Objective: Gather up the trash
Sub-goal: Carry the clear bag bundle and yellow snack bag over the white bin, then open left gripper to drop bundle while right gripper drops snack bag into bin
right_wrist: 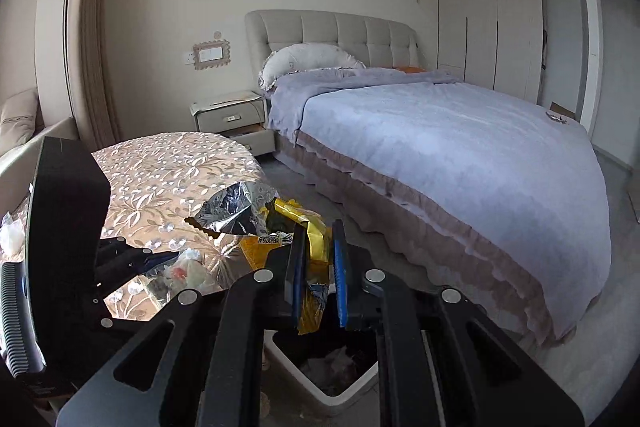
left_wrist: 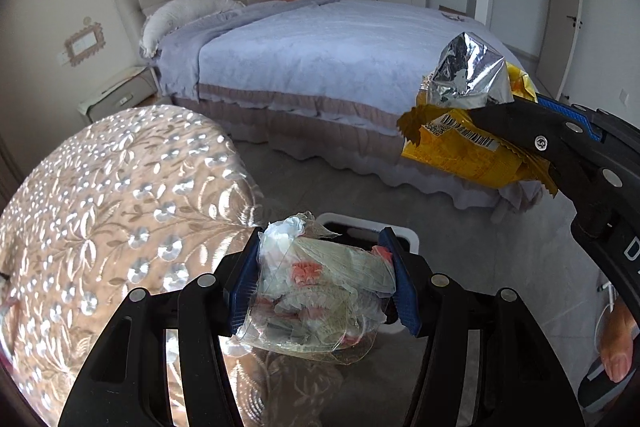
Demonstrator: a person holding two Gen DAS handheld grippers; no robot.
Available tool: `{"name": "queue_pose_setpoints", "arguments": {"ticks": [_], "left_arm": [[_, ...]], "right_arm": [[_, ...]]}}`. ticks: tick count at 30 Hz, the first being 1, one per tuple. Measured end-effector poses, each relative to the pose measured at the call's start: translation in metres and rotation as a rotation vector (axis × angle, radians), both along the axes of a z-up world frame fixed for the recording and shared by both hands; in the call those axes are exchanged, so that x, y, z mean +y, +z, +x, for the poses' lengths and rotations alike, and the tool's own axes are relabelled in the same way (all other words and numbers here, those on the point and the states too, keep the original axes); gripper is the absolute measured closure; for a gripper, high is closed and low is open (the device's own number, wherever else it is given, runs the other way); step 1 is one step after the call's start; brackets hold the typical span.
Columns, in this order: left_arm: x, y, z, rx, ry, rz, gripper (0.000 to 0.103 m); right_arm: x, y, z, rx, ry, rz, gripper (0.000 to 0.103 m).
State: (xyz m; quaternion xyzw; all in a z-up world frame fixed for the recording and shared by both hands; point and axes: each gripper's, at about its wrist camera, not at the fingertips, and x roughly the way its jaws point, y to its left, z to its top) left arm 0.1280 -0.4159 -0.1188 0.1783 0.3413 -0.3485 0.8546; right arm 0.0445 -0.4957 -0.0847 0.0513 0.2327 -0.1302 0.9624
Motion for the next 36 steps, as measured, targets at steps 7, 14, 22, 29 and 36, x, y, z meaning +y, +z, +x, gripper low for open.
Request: {"name": "queue_pose_setpoints", "arguments": {"ticks": [7,14,22,29,36], "left_arm": [[-0.041,-0.027,0.004,0.033,-0.030,0.048,0.046],[-0.074,-0.062,0.014,0.085,-0.047,0.100,0.046],[-0.096,-0.099,0.038,0.142,-0.026,0.135,0.046],[-0.115,-0.148,0.059,0.155,0.029,0.238,0.004],[-0.119,-0.166,0.060,0.135,0.008,0.312,0.004]], "right_arm": [[-0.028,-0.019,0.011,0.029,-0.037,0.022,0.089],[-0.058,-0.046,0.024,0.075,-0.059,0.057,0.089],[-0.084,-0.090,0.055,0.146,-0.048,0.123,0.089],[-0.101,-0.127,0.078,0.227,-0.070,0.148,0.089],[-0.109,-0.146,0.082,0.274,-0.078,0.174,0.089]]}}
